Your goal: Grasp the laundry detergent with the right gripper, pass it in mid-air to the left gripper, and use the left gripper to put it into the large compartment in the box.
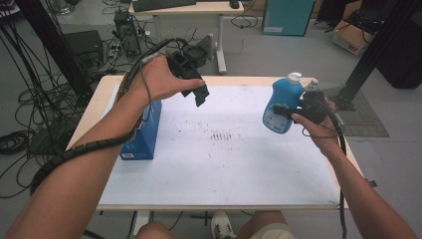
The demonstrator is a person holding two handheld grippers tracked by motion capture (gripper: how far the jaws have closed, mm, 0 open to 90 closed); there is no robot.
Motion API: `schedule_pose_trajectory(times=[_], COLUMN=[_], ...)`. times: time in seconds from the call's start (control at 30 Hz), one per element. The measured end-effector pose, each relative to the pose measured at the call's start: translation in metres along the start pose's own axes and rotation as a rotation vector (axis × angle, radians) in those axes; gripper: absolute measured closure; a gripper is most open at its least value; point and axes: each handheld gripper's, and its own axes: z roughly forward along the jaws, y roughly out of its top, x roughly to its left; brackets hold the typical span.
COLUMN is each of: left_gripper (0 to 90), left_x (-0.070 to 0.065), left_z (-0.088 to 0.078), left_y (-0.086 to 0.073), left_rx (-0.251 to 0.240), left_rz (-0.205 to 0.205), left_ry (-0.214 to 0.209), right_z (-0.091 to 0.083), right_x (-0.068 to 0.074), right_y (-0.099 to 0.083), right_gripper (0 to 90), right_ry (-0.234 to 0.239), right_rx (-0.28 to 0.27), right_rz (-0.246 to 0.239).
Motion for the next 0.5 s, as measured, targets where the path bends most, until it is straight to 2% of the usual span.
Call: schedule_pose_trajectory(times=[0.07, 0.1, 0.17, 0.2, 0.4, 0.43, 0.5], left_gripper=[4.9, 4.9, 4.9, 4.9, 4.9, 4.9, 4.8], left_x=[0.002, 0.003, 0.004, 0.006, 0.015, 0.015, 0.016], left_z=[-0.003, -0.005, -0.006, -0.008, -0.017, -0.017, -0.021], left_y=[0.004, 0.006, 0.007, 0.008, 0.010, 0.010, 0.011], left_rx=[-0.003, -0.007, -0.010, -0.015, -0.027, -0.027, -0.029], left_rz=[0.033, 0.055, 0.065, 0.090, 0.152, 0.152, 0.176], left_ry=[-0.006, -0.007, -0.008, -0.013, -0.031, -0.031, -0.040], right_z=[0.003, 0.005, 0.007, 0.012, 0.036, 0.036, 0.049], right_x=[0.003, 0.007, 0.010, 0.015, 0.034, 0.034, 0.045], right_y=[0.009, 0.015, 0.020, 0.028, 0.051, 0.051, 0.059], right_gripper=[44.6, 44.6, 44.6, 44.6, 44.5, 44.5, 44.5], right_ry=[0.017, 0.033, 0.049, 0.072, 0.147, 0.147, 0.186], right_rx=[0.013, 0.026, 0.038, 0.049, 0.066, 0.066, 0.068], right_rz=[-0.023, -0.018, -0.019, -0.027, -0.072, -0.072, -0.096])
